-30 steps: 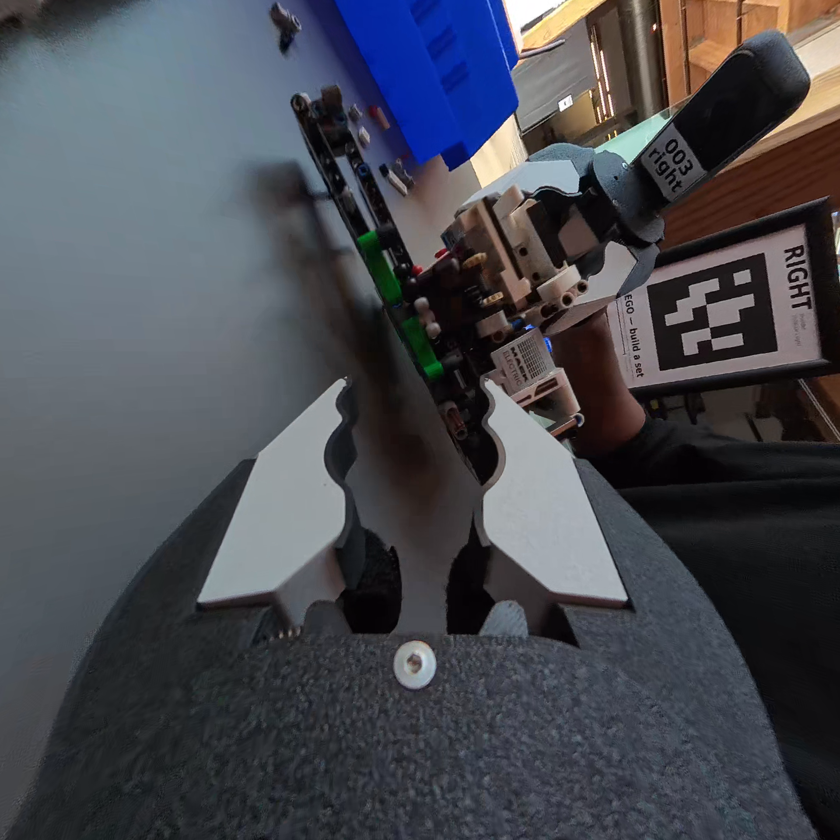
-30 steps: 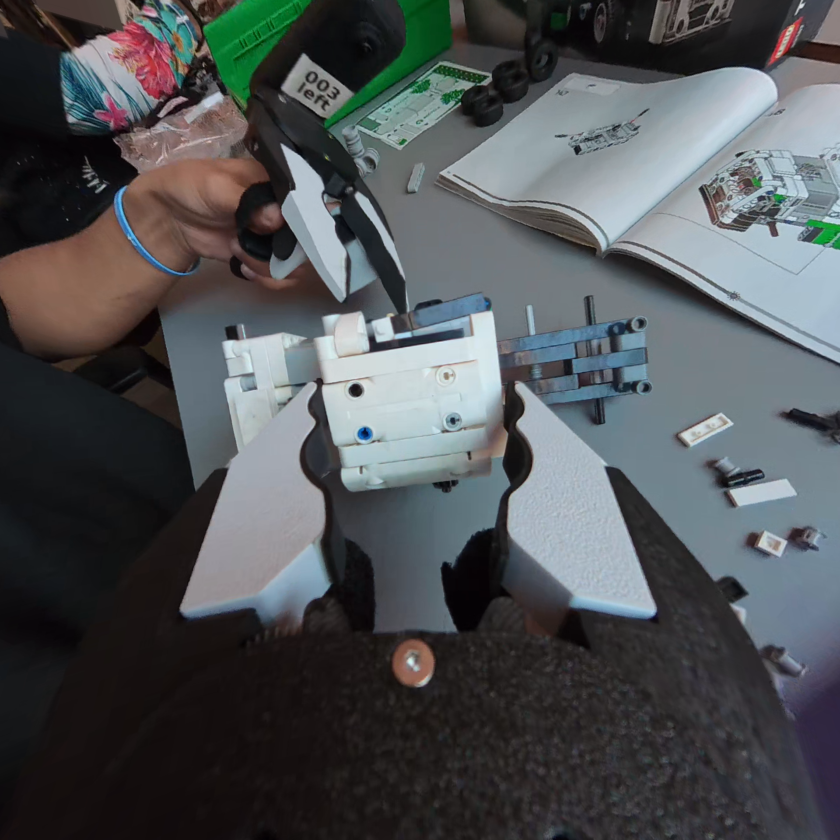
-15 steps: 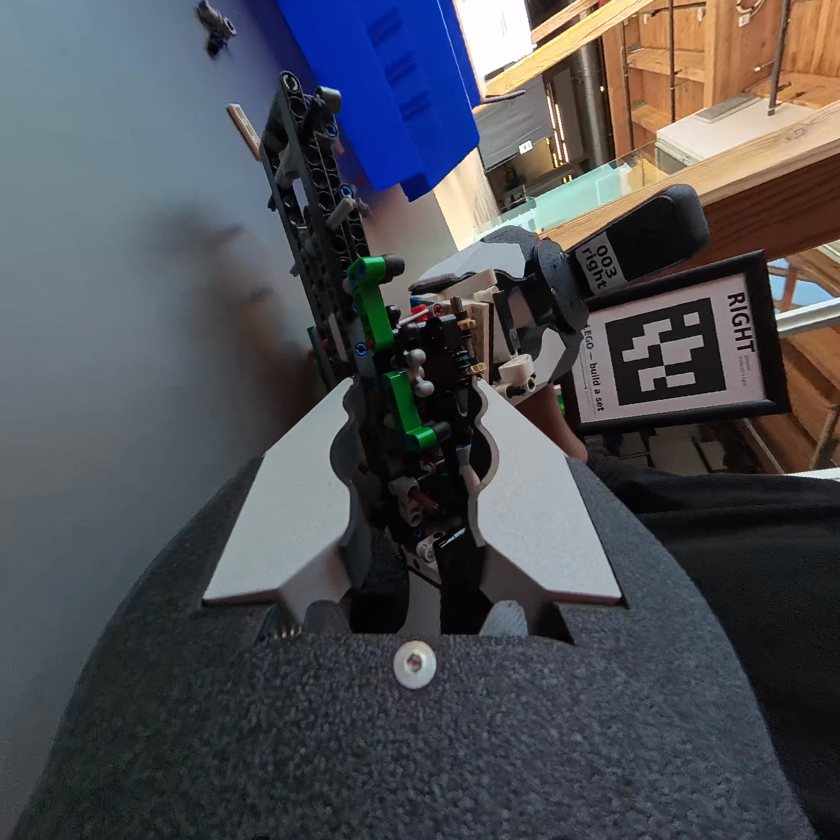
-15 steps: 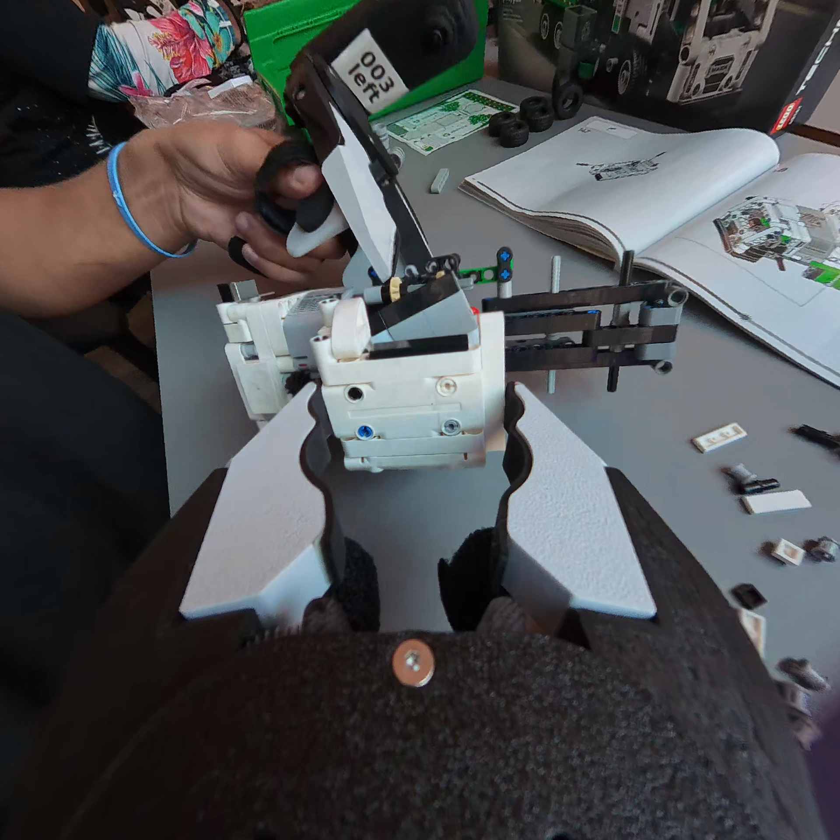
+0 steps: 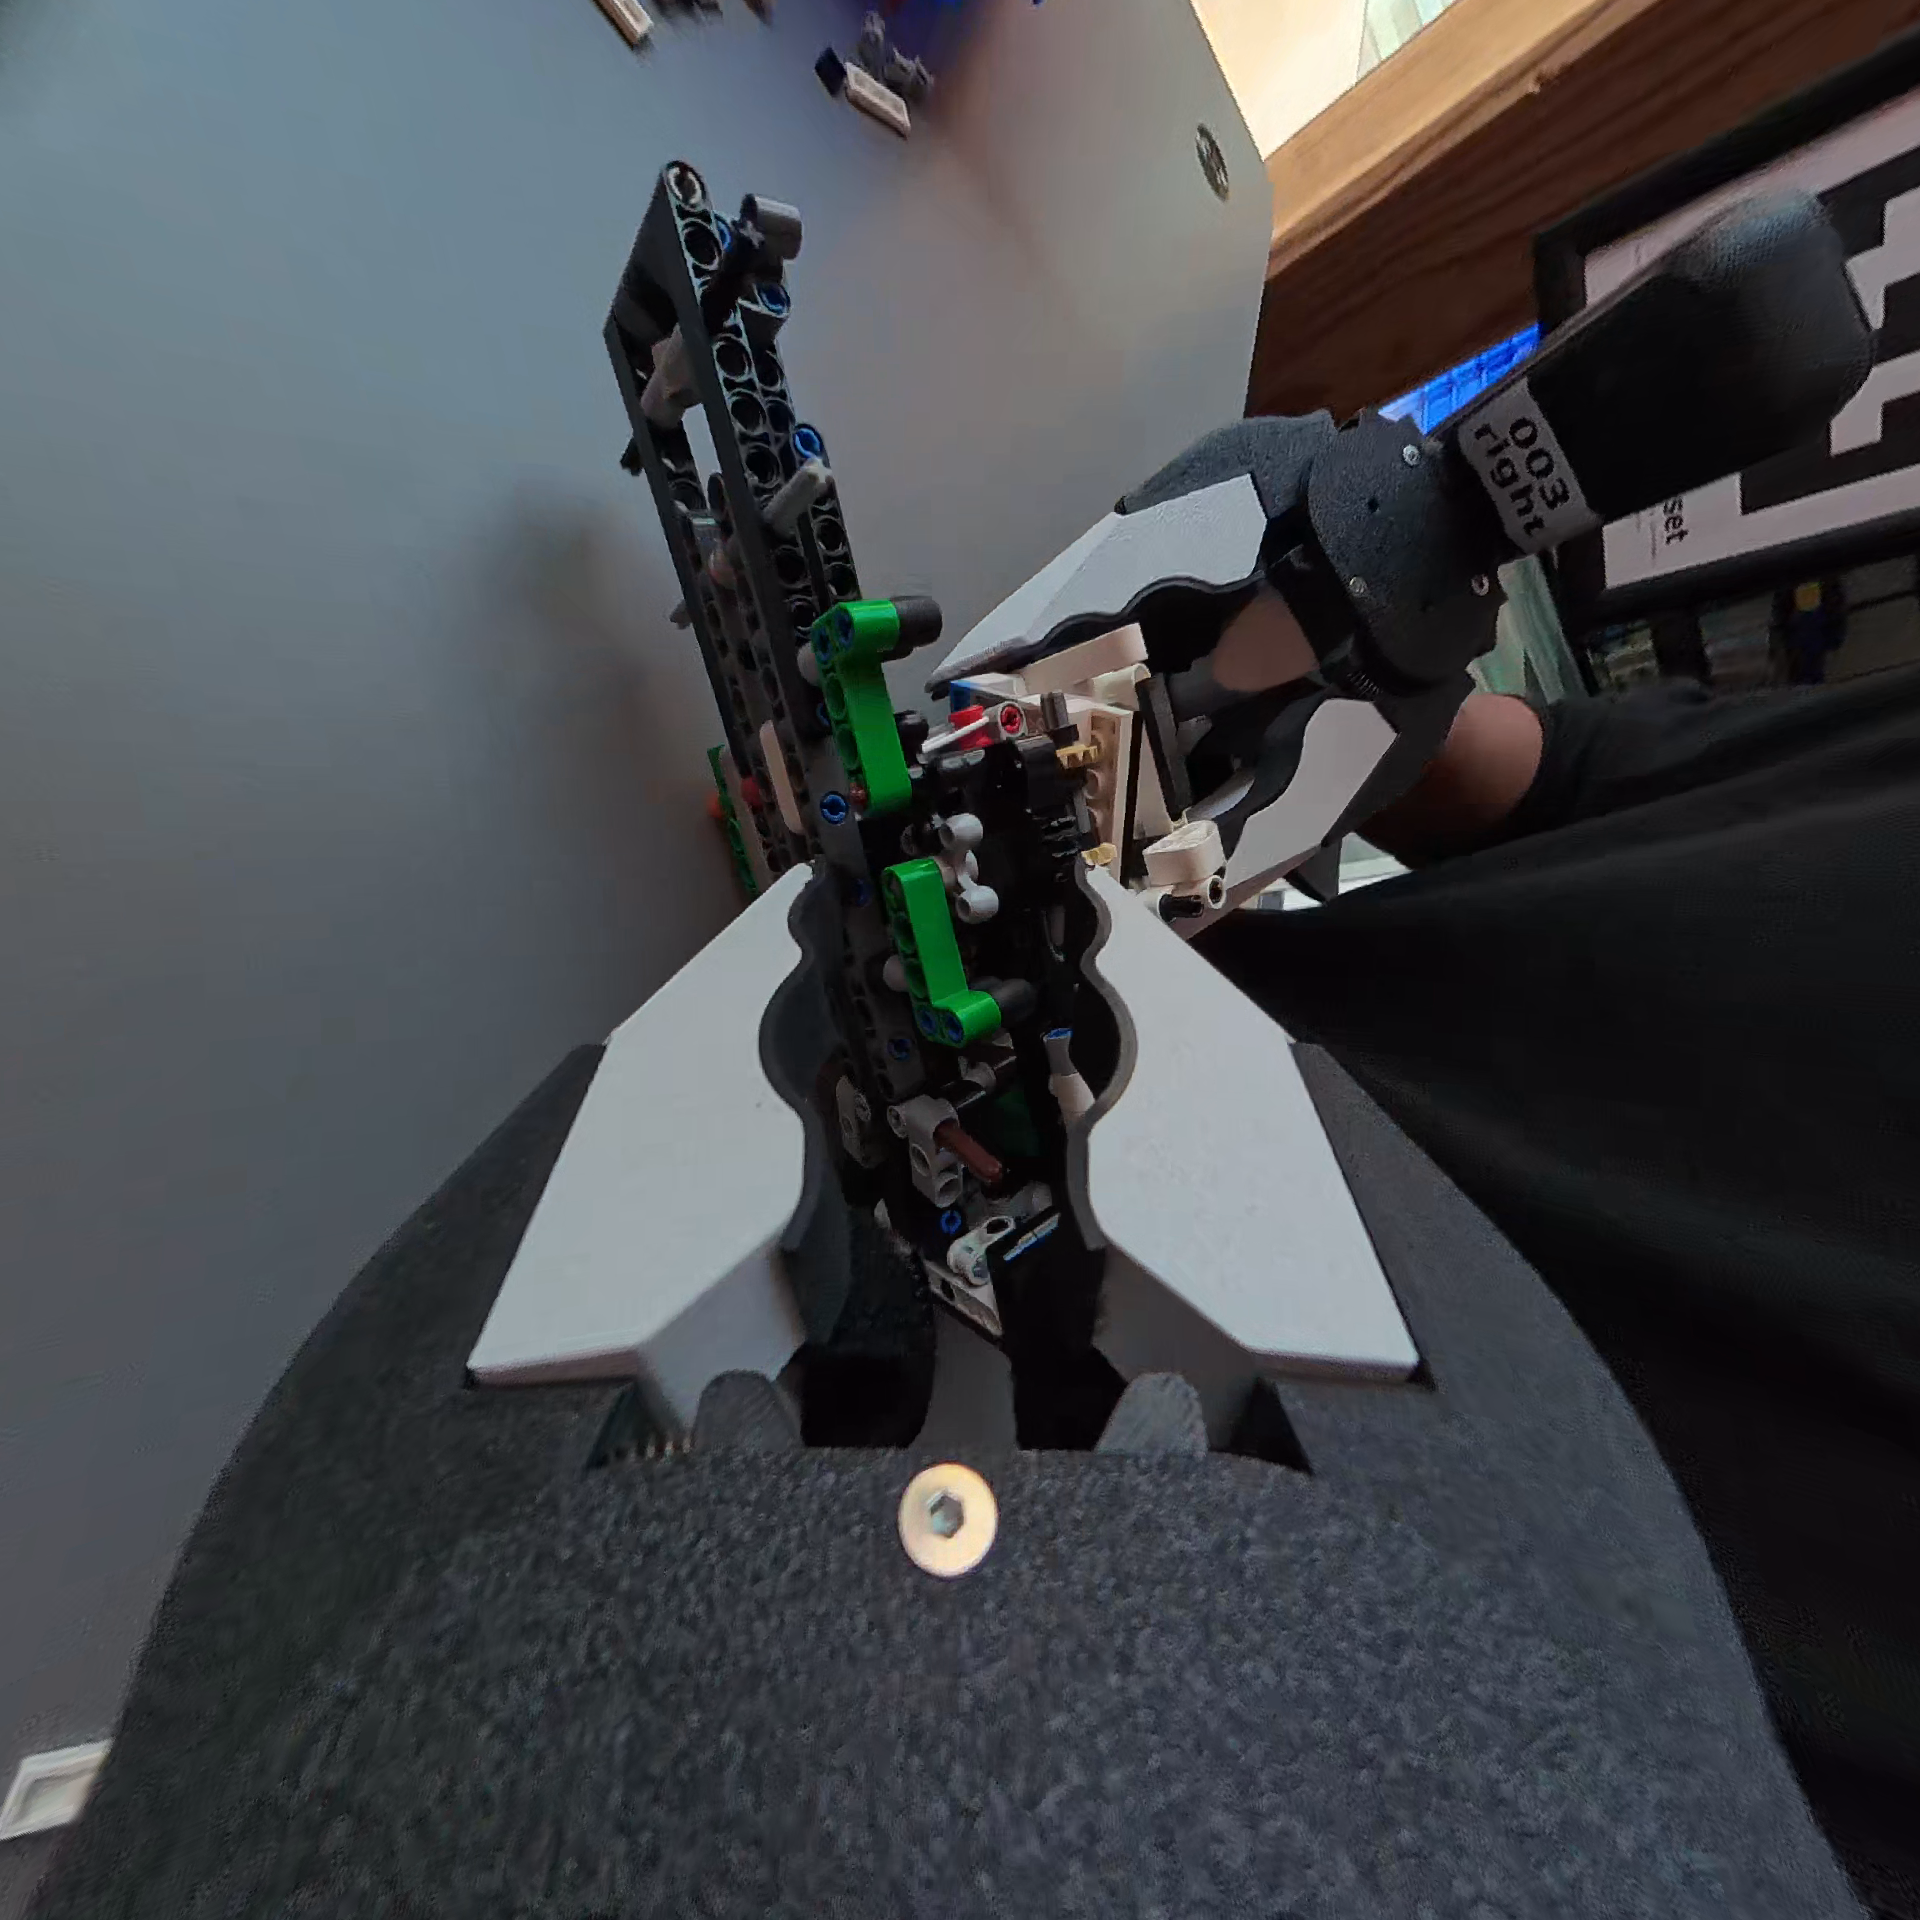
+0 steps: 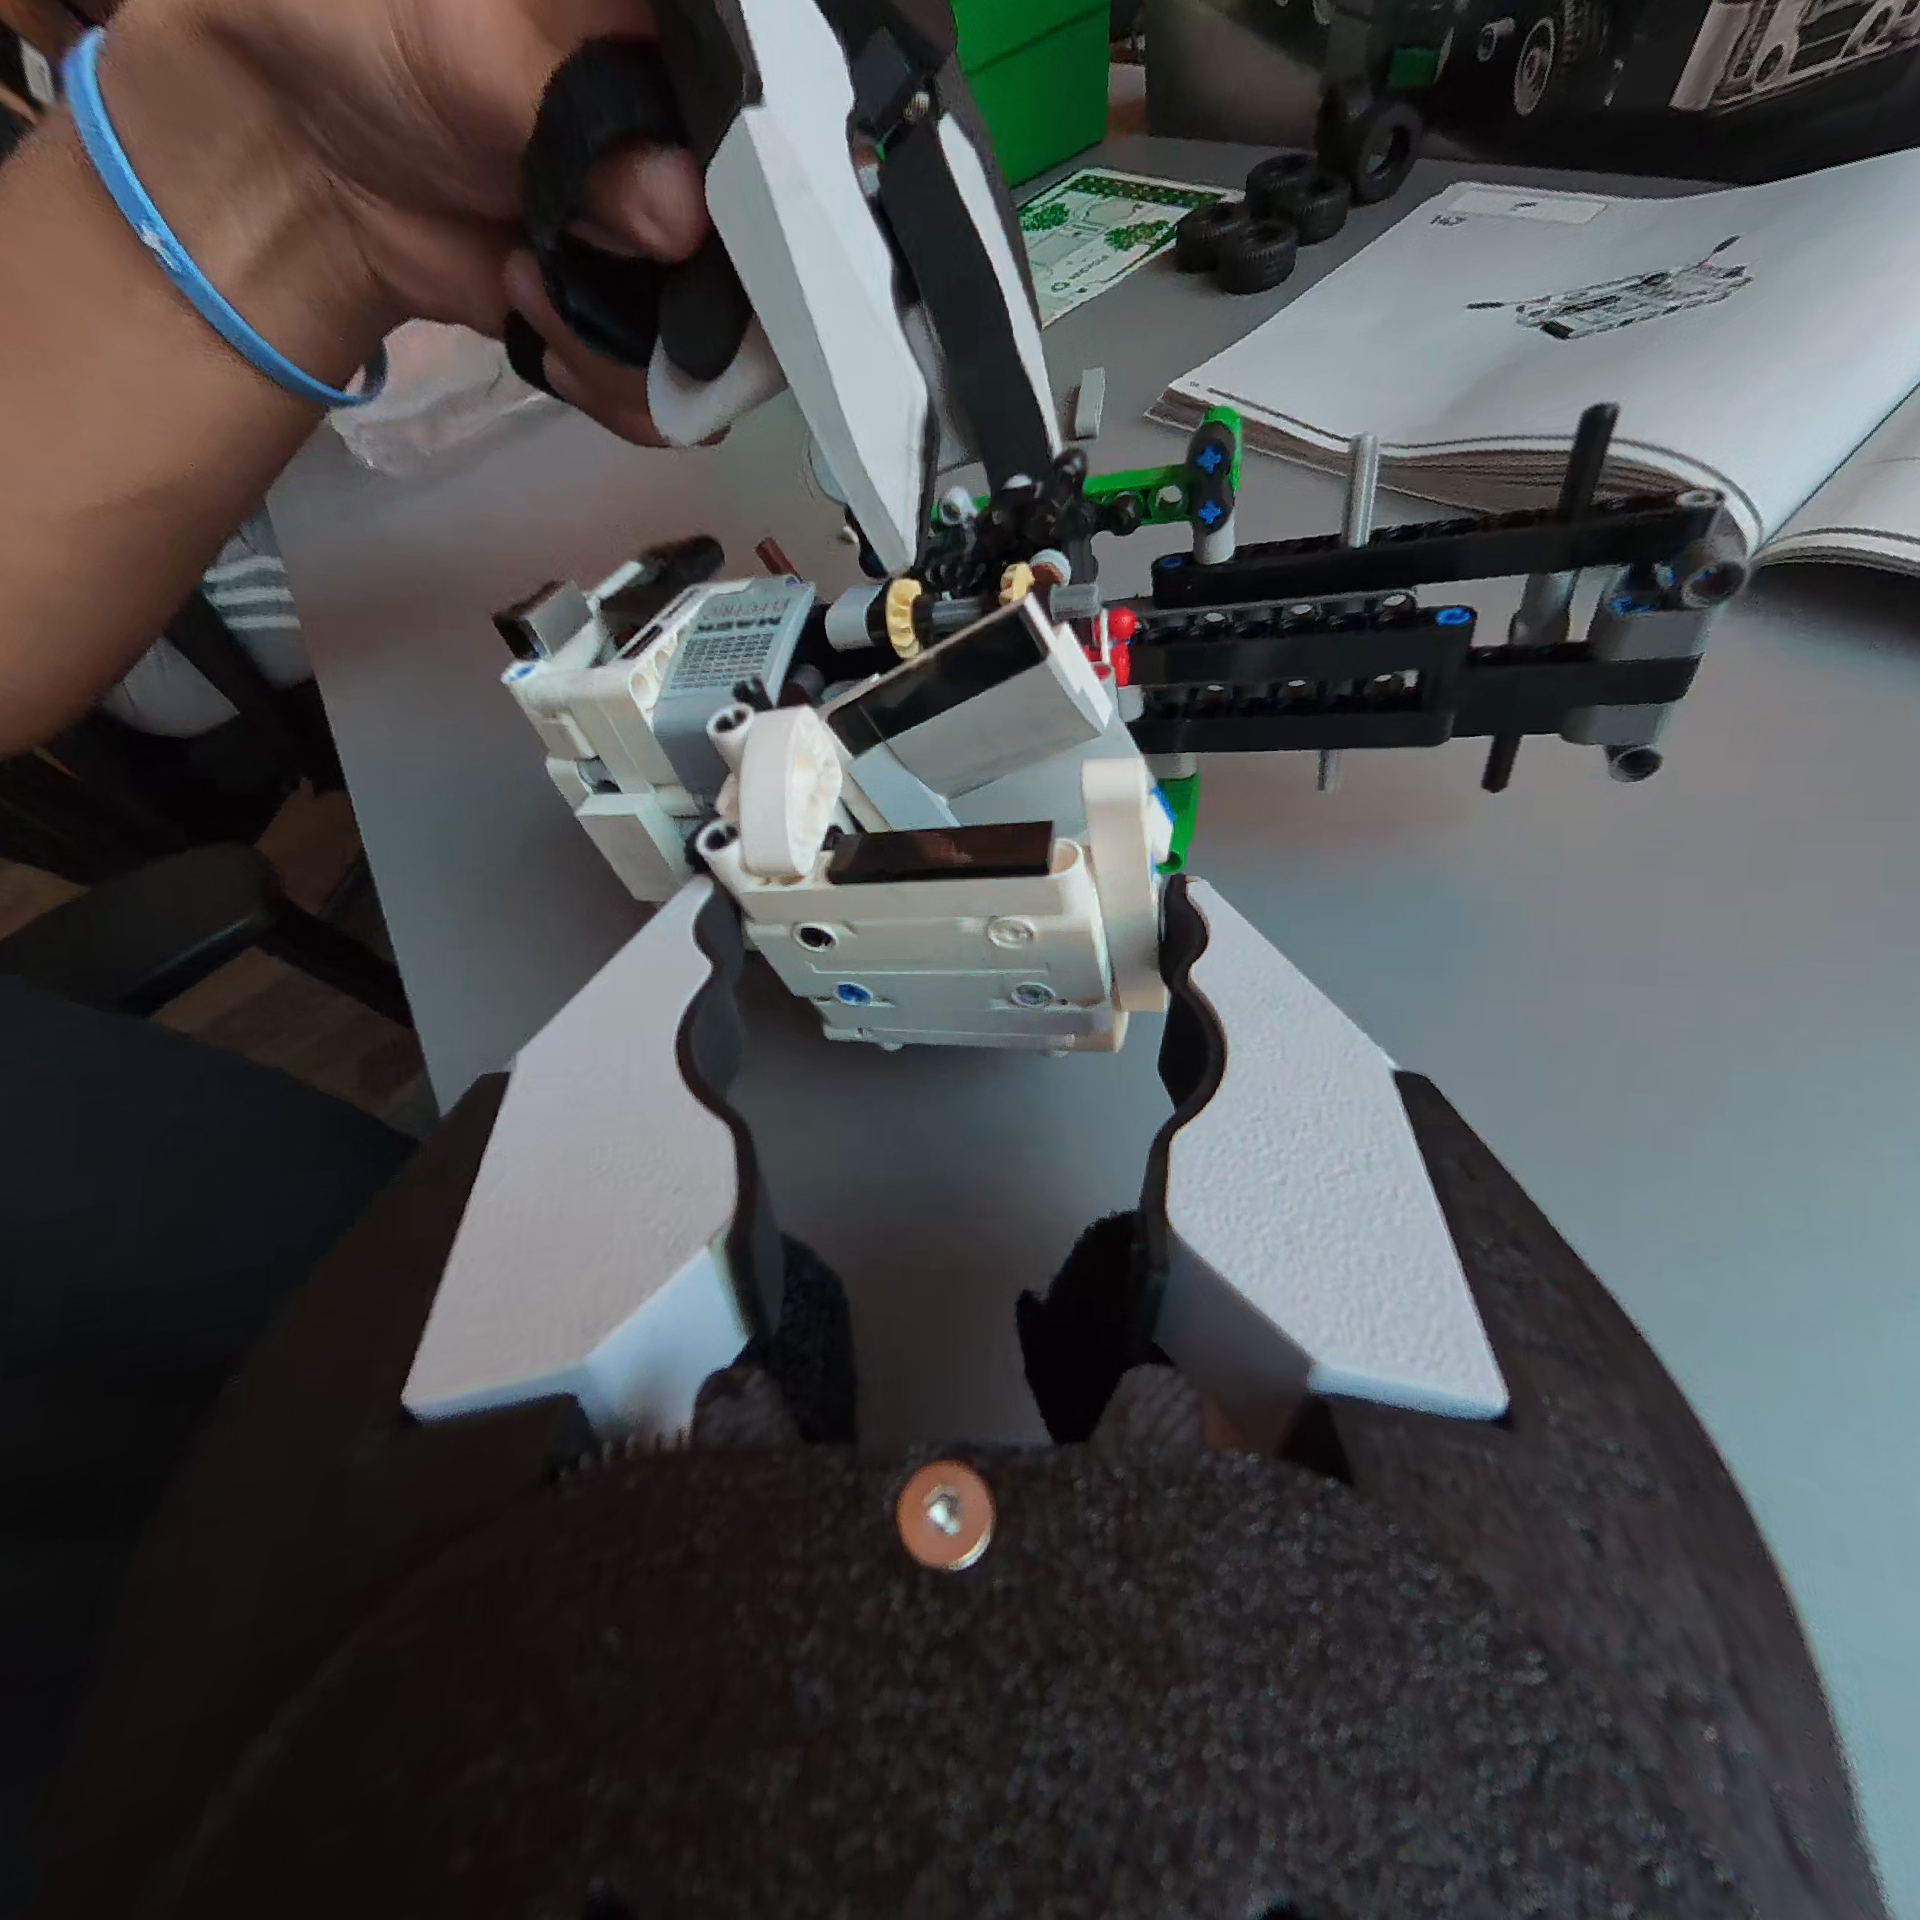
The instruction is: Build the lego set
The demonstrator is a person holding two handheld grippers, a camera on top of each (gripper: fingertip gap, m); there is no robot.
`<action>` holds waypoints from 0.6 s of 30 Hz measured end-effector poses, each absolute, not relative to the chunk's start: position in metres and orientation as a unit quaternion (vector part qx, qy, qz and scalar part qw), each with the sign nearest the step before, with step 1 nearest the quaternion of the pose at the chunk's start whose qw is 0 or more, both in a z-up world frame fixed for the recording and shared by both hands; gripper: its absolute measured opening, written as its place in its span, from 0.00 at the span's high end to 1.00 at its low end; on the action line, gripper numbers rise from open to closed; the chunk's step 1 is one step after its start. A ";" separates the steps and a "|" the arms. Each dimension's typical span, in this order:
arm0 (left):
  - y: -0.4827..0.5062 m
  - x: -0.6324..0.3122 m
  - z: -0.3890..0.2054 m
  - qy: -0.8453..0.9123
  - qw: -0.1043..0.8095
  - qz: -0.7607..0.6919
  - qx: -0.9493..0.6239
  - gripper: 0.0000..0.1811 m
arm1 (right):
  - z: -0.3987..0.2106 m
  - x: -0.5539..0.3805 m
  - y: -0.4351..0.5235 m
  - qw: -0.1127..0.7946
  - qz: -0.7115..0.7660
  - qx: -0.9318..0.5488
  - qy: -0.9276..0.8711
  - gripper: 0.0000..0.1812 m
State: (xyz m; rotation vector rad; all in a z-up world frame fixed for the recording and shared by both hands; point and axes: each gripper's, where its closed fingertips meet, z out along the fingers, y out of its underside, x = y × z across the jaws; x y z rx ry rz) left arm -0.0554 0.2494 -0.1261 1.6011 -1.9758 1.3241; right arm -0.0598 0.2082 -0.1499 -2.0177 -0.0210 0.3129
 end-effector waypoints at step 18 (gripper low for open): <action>0.188 -0.088 -0.080 -0.642 -0.214 0.465 0.570 0.70 | -0.073 -0.035 0.188 0.527 0.243 -0.796 -0.171 0.76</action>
